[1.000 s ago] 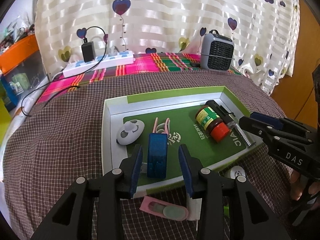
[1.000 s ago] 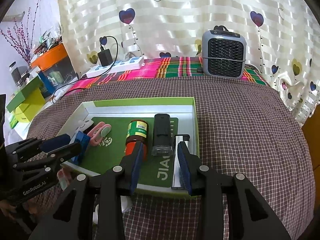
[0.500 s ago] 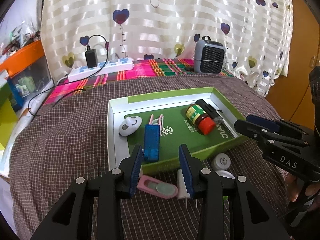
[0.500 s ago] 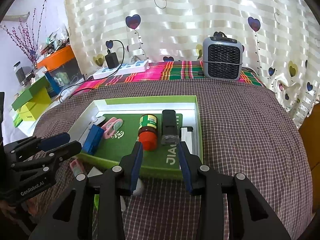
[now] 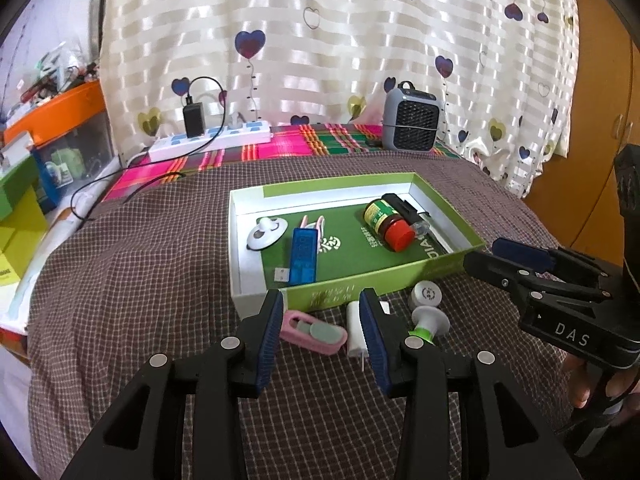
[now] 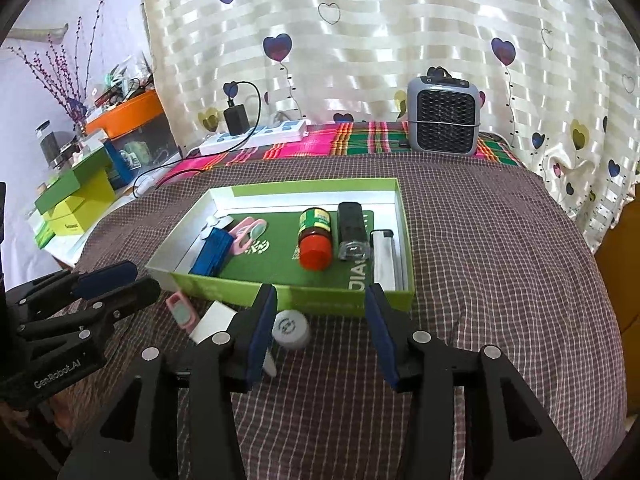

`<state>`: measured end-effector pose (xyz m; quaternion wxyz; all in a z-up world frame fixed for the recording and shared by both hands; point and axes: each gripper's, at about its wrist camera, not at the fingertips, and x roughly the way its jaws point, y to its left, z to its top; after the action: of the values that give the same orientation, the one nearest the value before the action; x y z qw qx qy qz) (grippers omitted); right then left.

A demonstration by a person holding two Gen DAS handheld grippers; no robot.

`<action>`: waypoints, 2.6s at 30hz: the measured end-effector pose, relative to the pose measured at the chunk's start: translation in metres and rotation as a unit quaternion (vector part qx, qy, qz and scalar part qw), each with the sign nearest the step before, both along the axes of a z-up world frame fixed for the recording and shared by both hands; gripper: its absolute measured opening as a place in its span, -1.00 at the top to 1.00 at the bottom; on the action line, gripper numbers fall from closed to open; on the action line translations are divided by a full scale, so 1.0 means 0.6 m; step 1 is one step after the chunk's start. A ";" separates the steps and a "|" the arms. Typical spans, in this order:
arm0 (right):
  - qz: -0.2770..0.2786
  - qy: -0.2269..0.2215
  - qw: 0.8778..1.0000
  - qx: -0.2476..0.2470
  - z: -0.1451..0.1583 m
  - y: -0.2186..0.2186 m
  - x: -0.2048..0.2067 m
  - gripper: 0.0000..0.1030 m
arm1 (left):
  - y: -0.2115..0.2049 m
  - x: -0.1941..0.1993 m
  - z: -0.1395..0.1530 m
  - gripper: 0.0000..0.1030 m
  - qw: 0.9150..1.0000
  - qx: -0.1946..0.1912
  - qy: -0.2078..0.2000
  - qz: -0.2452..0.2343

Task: Organize rigid objects
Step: 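Withdraw both tools from the box toward the items on the bedspread, then grasp the green-and-white spool with the right tool while the left grasps the white charger plug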

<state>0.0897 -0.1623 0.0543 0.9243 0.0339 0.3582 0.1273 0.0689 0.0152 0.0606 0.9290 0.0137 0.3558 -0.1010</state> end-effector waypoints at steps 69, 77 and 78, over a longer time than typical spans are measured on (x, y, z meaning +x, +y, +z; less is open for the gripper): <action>0.065 0.046 0.996 -0.031 -0.065 0.069 -0.017 0.34 | 0.026 0.003 -0.061 0.22 0.997 -0.036 0.066 -0.014; 0.035 0.046 0.998 -0.015 -0.061 0.026 -0.021 0.34 | -0.025 0.022 -0.065 0.22 0.996 -0.025 0.076 -0.050; 0.032 0.045 0.998 -0.014 -0.061 0.020 -0.022 0.34 | -0.031 0.023 -0.066 0.22 0.995 -0.022 0.076 -0.053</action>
<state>0.0764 -0.1504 0.0178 0.9030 0.0154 0.4023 0.1501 0.0824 -0.0033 0.0212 0.8926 0.0040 0.4219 -0.1590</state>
